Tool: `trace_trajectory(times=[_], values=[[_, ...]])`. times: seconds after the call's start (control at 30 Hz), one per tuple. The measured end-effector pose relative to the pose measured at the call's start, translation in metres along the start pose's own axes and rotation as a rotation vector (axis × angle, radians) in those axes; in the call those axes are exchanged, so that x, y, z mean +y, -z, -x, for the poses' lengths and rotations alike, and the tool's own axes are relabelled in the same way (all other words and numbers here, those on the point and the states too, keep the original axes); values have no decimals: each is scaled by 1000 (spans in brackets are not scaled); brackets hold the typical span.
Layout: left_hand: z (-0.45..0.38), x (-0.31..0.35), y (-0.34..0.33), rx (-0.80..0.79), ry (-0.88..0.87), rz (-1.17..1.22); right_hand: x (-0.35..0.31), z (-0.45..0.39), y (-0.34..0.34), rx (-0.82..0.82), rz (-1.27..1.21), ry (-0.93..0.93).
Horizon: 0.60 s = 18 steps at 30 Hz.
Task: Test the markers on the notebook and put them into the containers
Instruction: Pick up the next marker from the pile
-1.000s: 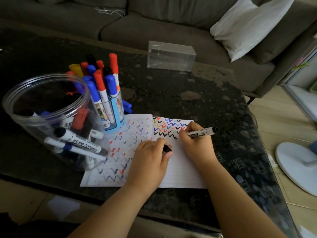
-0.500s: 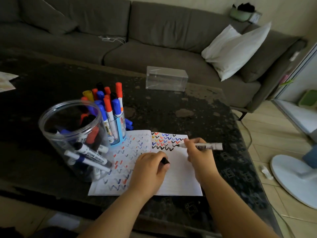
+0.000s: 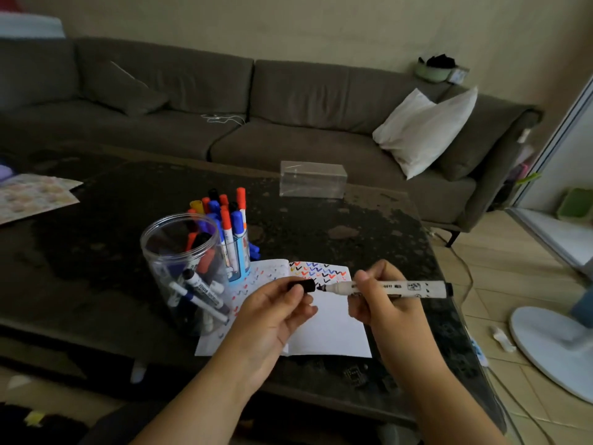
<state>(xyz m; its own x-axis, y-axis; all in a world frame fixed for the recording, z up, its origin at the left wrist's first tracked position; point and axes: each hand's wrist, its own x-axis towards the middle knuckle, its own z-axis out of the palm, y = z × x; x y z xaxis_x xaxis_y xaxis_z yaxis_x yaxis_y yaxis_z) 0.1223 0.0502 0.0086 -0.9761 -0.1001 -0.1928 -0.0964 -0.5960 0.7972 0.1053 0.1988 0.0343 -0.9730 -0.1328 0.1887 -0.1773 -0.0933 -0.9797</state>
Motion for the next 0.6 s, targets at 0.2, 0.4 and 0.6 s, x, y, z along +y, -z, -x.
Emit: trace_trajectory(times=[0.2, 0.4, 0.6], values=[[26, 11, -5, -79, -37, -52, -14, 12, -5, -27, 63, 21], [44, 16, -4, -147, -95, -469, -21, 21, -7, -69, 101, 27], [62, 35, -4, -272, -346, -1146, -30, 23, -15, -11, 36, 25]])
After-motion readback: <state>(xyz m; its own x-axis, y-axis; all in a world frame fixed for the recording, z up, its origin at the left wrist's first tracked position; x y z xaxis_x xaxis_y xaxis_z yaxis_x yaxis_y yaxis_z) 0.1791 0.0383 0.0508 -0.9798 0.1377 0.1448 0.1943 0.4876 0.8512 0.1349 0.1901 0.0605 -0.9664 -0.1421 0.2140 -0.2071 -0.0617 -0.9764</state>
